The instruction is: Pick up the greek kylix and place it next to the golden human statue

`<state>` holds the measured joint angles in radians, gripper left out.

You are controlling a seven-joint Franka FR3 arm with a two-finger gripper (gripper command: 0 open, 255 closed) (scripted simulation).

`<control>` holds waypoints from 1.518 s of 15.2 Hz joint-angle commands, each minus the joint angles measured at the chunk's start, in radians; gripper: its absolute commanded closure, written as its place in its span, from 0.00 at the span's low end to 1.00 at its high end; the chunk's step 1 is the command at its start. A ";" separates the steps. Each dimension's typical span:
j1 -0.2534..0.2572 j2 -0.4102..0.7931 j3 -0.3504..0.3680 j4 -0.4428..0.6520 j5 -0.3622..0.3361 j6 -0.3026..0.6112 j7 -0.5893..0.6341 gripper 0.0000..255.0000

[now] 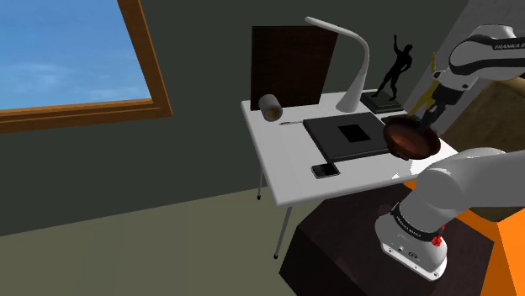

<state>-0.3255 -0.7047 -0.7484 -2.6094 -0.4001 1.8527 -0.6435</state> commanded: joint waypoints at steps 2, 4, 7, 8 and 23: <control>0.002 0.018 -0.022 -0.026 -0.012 0.045 -0.003 1.00; 0.004 0.032 -0.038 -0.043 -0.019 0.077 -0.005 1.00; 0.010 0.058 -0.063 -0.066 -0.028 0.127 -0.009 1.00; 0.012 0.067 -0.072 -0.074 -0.031 0.144 -0.010 1.00; 0.037 0.141 -0.136 -0.117 -0.045 0.262 -0.024 0.00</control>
<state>-0.2885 -0.5641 -0.8845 -2.7260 -0.4453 2.1151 -0.6670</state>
